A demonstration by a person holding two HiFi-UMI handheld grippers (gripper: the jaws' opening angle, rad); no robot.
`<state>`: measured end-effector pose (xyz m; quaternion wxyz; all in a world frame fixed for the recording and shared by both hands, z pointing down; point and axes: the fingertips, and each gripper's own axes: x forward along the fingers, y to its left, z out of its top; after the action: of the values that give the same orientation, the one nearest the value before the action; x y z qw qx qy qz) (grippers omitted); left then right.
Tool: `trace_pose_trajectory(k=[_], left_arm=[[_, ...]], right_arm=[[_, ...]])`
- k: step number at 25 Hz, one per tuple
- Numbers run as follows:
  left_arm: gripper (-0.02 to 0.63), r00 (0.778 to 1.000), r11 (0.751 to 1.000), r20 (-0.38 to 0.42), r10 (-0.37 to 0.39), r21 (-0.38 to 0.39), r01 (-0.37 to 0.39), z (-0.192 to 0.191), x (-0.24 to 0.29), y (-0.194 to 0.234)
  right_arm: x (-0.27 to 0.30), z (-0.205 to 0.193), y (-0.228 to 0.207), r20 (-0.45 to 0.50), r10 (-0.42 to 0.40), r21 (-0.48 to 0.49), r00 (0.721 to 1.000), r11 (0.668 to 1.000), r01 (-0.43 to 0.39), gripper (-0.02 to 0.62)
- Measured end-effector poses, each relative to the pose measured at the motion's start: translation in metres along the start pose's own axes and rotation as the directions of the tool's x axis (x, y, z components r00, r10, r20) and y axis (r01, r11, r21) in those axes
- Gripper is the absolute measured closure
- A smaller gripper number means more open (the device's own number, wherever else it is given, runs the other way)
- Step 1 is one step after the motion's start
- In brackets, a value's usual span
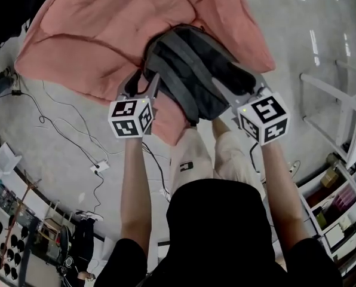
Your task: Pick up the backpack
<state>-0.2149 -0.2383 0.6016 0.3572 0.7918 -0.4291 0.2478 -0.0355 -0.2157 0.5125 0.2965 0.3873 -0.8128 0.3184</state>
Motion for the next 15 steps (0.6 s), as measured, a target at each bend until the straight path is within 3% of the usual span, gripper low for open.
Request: trace_pose_trajectory(k=[4,15], left_arm=[[0.376,1.000,1.000,-0.012,0.004,-0.020,-0.004,-0.008,0.019,0.009],[0.322,0.986,0.996,-0.164,0.036,-0.071,-0.048,-0.047,0.073,0.039]], right_arm=[[0.017,-0.013,-0.010,-0.009,0.005,0.008,1.000,1.000,-0.005,0.396],[0.062,-0.045,-0.034,-0.041,0.036,0.007,0.999,0.999,-0.036,0.396]])
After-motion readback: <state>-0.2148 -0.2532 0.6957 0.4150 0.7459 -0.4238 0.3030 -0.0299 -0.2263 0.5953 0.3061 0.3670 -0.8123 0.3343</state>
